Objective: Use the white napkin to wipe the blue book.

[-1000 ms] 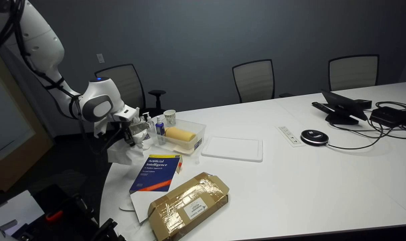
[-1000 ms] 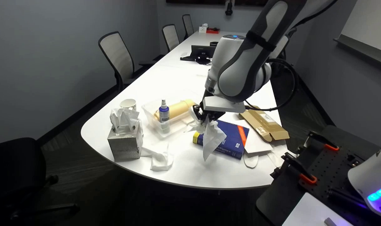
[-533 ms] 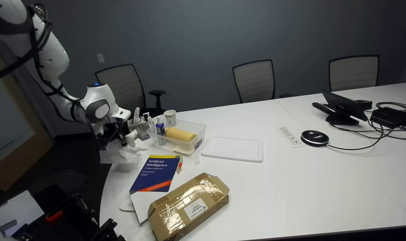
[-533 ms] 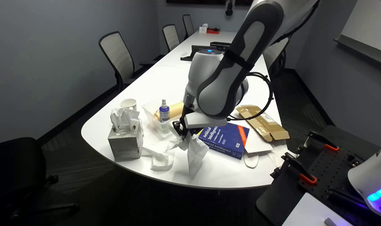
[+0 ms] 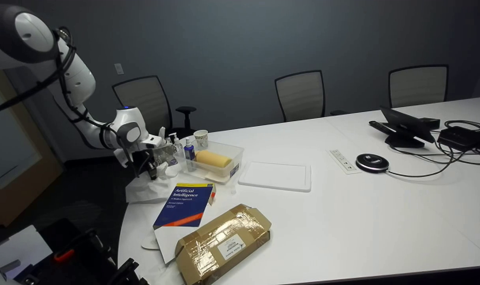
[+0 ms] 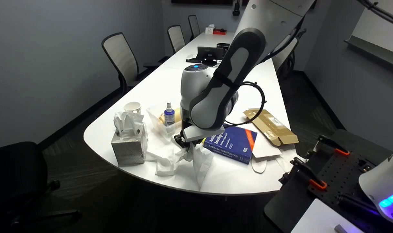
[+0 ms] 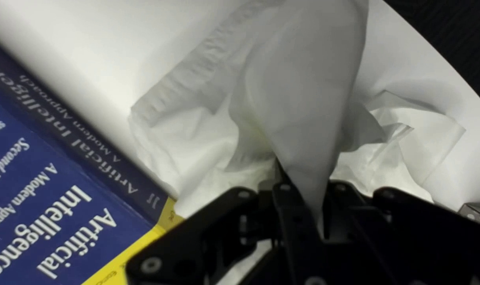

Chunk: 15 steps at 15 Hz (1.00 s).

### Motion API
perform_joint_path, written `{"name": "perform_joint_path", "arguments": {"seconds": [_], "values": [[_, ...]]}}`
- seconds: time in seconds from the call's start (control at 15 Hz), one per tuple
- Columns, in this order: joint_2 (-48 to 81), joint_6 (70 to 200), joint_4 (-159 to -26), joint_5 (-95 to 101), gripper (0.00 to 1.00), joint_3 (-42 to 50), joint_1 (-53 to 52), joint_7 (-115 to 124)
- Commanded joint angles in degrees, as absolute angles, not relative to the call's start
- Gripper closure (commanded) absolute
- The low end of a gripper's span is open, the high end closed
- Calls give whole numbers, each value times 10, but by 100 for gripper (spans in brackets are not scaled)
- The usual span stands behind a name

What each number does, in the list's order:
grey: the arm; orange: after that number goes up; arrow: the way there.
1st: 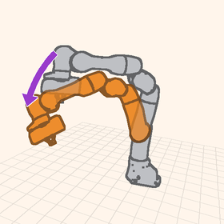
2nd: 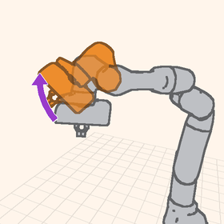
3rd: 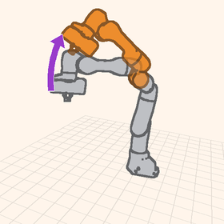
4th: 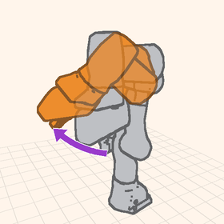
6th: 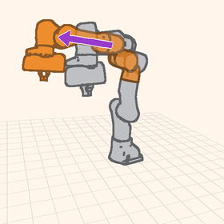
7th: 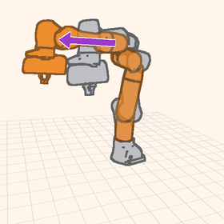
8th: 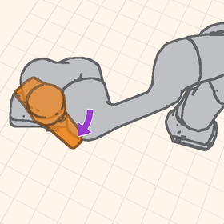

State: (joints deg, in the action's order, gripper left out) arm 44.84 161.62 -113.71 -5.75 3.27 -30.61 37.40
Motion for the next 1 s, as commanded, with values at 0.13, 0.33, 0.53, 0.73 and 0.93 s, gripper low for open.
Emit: {"name": "perform_joint_path", "arguments": {"seconds": [0.13,0.33,0.53,0.73,0.93], "values": [[488,1561,-1067,-41,64,35,-306,377],[488,1539,-1057,-40,47,36,-305,379],[478,1512,-1054,-36,25,36,-300,379],[458,1499,-1059,-37,4,35,-294,380],[407,1478,-1087,-34,0,34,-289,377]]}}
